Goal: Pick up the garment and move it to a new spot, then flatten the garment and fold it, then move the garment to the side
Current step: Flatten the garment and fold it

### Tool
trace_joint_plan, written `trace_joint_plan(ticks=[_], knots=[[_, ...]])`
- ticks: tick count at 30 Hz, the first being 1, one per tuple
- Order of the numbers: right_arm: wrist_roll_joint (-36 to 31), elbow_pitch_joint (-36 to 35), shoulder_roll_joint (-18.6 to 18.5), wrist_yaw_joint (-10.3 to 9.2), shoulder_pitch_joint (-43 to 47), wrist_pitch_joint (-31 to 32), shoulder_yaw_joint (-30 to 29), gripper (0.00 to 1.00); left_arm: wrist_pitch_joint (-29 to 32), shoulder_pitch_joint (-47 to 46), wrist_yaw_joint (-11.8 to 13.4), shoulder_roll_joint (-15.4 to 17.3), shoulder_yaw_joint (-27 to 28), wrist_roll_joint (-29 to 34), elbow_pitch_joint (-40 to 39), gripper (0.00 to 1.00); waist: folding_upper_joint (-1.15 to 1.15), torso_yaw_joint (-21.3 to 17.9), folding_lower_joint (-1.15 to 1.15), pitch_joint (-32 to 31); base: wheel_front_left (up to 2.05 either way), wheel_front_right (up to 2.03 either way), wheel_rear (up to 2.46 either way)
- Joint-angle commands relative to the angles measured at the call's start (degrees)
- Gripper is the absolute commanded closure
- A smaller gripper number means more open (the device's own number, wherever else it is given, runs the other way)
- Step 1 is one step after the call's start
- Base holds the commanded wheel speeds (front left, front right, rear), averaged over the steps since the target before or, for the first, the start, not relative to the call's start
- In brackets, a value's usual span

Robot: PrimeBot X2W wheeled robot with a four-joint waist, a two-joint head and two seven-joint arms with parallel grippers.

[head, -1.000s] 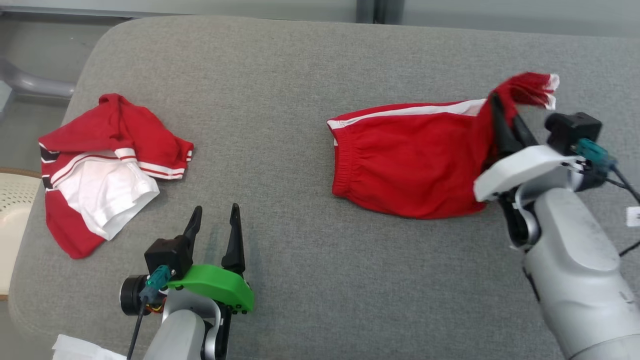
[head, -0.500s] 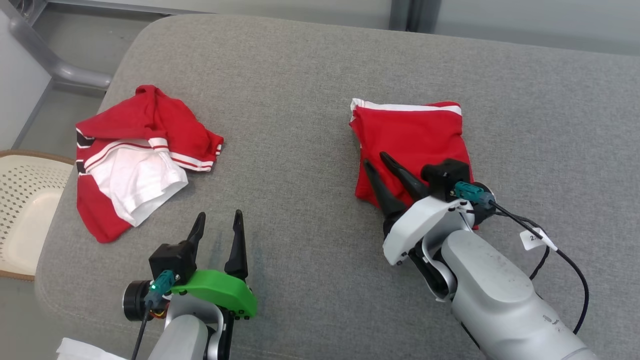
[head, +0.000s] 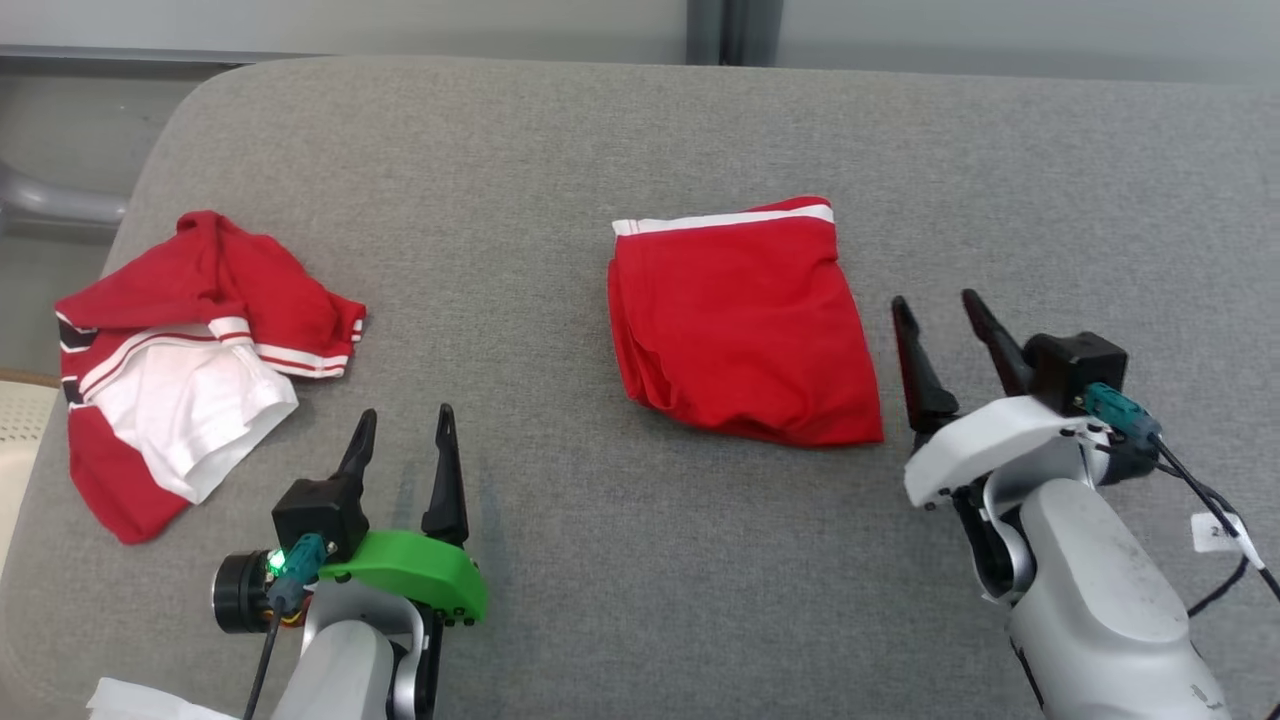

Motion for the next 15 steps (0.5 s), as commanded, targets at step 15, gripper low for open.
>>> trace_joint_plan(ticks=[15], knots=[[-5.29,-4.91,1.38,0.00,10.60,-0.16,-9.78,0.00,0.05,4.53,0.11,0.31,2.75,3.72,-0.29,0.00,0.00,-3.50,0.00,-4.52,0.00,0.00,0.00]])
